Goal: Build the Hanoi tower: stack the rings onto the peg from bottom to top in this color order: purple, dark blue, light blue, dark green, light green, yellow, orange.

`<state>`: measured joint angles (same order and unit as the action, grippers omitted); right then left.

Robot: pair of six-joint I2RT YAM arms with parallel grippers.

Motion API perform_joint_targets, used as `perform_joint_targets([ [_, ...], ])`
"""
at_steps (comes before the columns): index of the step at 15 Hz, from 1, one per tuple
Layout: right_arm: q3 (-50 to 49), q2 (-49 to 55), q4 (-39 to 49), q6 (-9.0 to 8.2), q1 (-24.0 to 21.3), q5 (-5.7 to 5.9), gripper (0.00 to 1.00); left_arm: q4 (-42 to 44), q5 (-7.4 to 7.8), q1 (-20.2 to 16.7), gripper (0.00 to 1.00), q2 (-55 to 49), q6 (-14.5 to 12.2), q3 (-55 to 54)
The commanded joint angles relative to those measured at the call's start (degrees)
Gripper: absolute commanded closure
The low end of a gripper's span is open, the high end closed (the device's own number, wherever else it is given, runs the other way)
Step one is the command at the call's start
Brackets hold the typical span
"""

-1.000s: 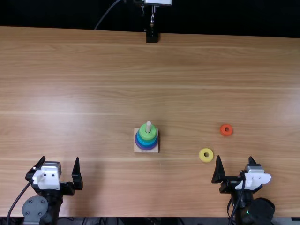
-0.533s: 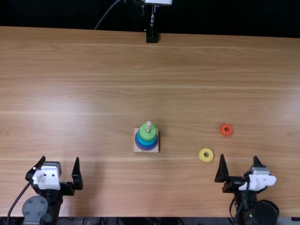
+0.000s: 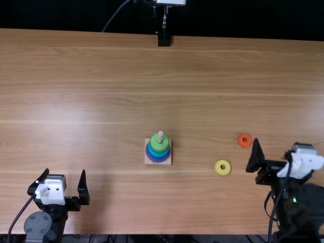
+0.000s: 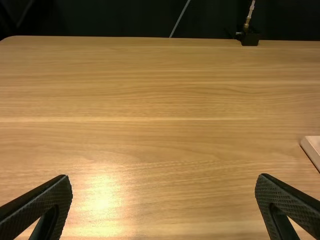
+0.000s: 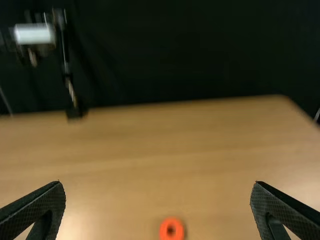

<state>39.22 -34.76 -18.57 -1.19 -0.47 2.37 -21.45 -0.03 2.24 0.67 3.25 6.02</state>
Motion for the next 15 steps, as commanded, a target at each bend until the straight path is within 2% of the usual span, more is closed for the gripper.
perform_joint_targets([
  [1, 3.8, -3.8, -4.4, -0.39, 1.5, 1.21, 0.0, -4.6, -0.49, -0.2, 0.0, -0.7, -0.2, -6.0],
  [4, 7.0, -16.5, -13.5, -0.81, 2.8, 1.21, 0.0, -4.6, -0.49, -0.2, 0.0, -0.7, -0.1, -6.0],
  [5, 7.7, -20.1, -16.0, -4.82, 3.7, 1.21, 0.0, -4.6, -0.49, -0.2, 0.0, -0.7, -0.1, -6.0],
  [6, 8.1, -23.2, -17.4, -10.94, 4.0, 1.21, 0.0, -4.6, -0.49, -0.2, 0.0, -0.7, -0.2, -6.0],
  [7, 8.0, -26.2, -17.4, -16.11, 4.3, 1.21, 0.0, -4.6, -0.49, -0.2, 0.0, -0.7, -0.1, -6.0],
  [8, 8.0, -28.9, -17.2, -18.64, 5.6, 1.21, 0.0, -4.6, -0.49, -0.2, 0.0, -0.7, -0.1, -6.0],
  [9, 8.0, -31.2, -17.0, -19.48, 6.8, 1.21, 0.0, -4.6, -0.49, -0.2, 0.0, -0.7, -0.1, -6.0],
  [12, 7.7, -37.1, -16.6, -19.38, 9.9, 1.21, 0.0, -4.6, -0.49, -0.2, 0.0, -0.7, -0.1, -6.0],
  [15, 8.2, -44.4, -16.6, -18.53, 9.9, 1.21, 0.0, -4.6, -0.49, -0.2, 0.0, -0.7, -0.1, -6.0],
])
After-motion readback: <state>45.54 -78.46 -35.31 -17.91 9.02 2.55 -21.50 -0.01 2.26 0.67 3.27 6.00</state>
